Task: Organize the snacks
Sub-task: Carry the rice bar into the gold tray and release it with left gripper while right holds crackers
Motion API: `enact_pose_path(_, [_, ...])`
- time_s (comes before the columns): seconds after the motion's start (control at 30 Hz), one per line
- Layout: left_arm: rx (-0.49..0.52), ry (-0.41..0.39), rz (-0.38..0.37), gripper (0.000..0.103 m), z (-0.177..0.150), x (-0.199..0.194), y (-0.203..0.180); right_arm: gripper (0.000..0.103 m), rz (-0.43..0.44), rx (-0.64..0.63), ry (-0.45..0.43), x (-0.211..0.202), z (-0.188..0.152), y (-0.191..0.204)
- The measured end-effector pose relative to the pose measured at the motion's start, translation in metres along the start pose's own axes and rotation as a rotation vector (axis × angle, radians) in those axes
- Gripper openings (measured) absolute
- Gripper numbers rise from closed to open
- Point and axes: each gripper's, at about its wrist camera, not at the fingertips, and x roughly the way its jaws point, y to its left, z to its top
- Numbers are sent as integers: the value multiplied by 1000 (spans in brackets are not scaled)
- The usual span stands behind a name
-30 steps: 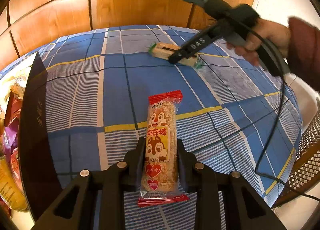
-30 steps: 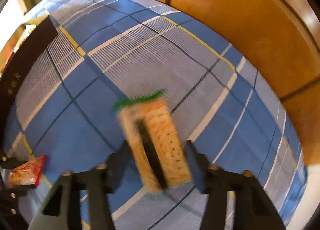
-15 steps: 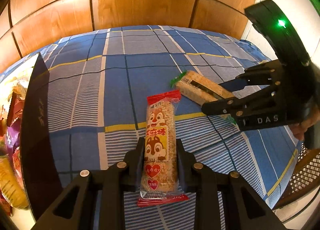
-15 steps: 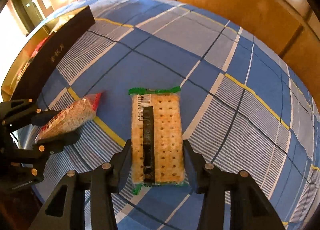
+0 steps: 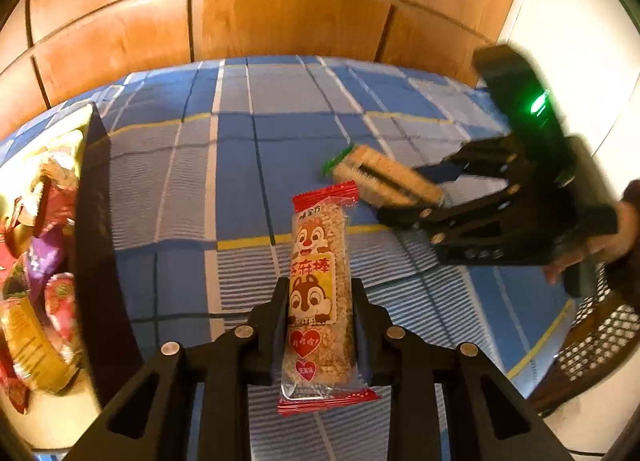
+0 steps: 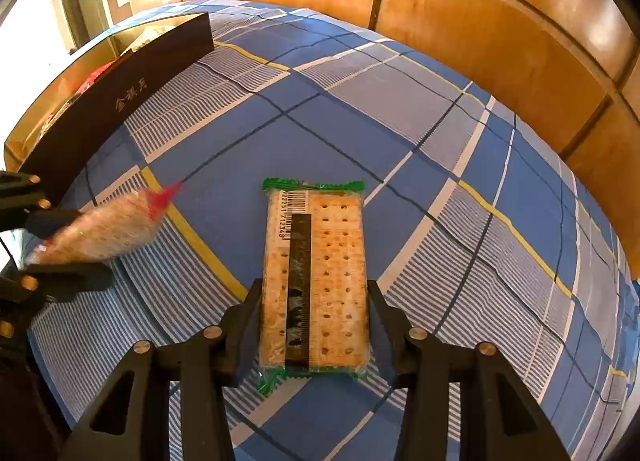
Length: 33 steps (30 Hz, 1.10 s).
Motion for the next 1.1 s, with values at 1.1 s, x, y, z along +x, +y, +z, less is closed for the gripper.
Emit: enact_pose_path(1.1, [-711, 65, 133, 28, -48, -90, 232, 48, -47, -40, -21, -2, -1, 9])
